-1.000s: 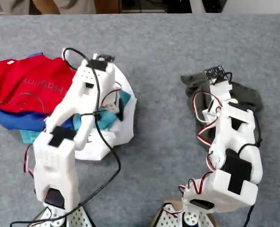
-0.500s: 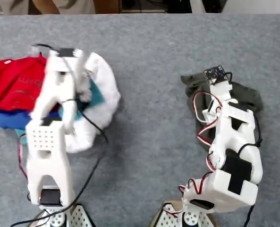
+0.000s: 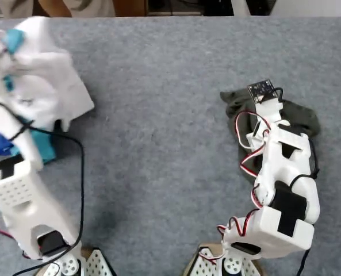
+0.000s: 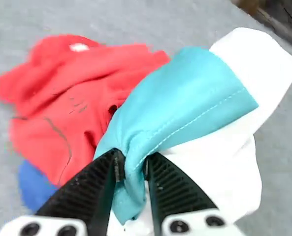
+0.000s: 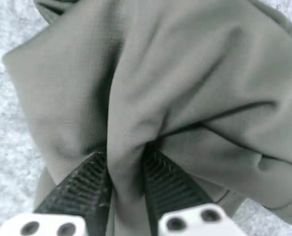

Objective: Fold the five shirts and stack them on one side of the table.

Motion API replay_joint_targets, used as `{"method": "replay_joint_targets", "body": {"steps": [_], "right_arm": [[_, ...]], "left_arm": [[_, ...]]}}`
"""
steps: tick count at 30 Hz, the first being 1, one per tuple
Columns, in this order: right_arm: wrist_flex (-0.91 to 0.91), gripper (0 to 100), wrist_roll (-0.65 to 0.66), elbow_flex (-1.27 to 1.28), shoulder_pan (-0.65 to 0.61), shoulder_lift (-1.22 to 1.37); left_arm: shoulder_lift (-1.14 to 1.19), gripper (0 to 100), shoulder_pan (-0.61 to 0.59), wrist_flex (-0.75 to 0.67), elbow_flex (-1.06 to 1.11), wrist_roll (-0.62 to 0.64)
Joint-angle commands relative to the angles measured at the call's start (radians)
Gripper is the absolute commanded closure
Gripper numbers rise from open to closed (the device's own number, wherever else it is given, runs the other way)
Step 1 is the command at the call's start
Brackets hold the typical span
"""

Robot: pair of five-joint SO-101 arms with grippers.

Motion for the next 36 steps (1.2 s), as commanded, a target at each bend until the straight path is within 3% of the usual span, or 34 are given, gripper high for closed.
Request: {"method": "replay_joint_targets", "body": {"steps": [1, 9, 14, 19, 21, 24, 28, 33, 36], "right_arm": [[-0.028, 99.7, -0.008, 0.001, -0.030, -0.019], [-0.028, 99.7, -0.008, 0.001, -0.031, -0.019], [-0.028, 99.7, -0.008, -0.001, -0.035, -0.019], [-0.028, 99.6, -0.006, -0.004, -0.035, -0.019], [-0.028, 99.6, 0.005, -0.004, -0.035, -0.019], [-0.008, 99.6, 0.109, 0.001, -0.048, -0.025], [0.153, 99.7, 0.239, -0.042, -0.111, -0.030], [0.494, 99.7, 0.175, -0.232, -0.209, -0.119], [0.697, 99.7, 0.149, -0.384, -0.309, -0.220]], "left_arm": [[-0.035, 98, -0.118, 0.008, -0.026, 0.008], [0.120, 98, -0.210, 0.011, 0.124, 0.005], [0.101, 97, -0.238, 0.012, 0.186, 0.002], [-0.053, 73, -0.206, 0.012, 0.304, 0.003], [-0.137, 69, -0.187, 0.012, 0.376, -0.058], [-0.251, 72, -0.138, 0.012, 0.485, -0.210], [-0.389, 79, -0.086, 0.011, 0.598, -0.287], [-0.509, 99, -0.084, 0.009, 0.717, -0.295], [-0.556, 99, -0.091, 0.009, 0.806, -0.292]]}}
